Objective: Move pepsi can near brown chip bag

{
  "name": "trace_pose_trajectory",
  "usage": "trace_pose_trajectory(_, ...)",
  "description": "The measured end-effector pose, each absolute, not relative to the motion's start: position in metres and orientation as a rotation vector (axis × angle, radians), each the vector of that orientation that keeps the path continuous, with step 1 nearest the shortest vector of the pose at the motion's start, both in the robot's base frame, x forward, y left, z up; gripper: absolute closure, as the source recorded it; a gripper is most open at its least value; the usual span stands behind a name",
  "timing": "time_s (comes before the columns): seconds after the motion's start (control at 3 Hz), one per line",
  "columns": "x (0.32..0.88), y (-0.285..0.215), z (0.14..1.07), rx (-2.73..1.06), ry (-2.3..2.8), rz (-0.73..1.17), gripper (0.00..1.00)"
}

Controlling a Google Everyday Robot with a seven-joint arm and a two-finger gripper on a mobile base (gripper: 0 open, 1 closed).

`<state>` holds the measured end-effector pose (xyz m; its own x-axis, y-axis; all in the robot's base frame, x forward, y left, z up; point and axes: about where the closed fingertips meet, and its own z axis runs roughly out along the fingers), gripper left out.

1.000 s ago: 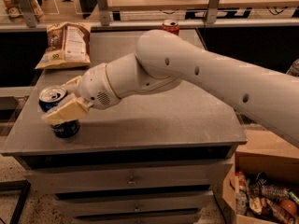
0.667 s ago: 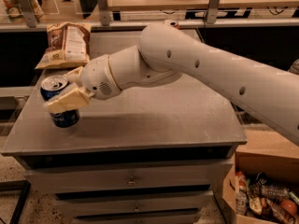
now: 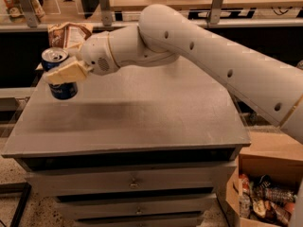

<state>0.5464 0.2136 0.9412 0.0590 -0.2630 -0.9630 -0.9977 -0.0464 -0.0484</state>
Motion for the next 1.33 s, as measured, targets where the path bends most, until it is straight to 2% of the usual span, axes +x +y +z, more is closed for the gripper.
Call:
trace_pose_trajectory(0.67, 0.6, 0.235, 0.937, -1.415, 1.406, 0.97, 0.5)
trace_pose_trajectory(1.33, 0.639, 0.264, 0.917, -1.393, 1.512, 0.889, 0.35)
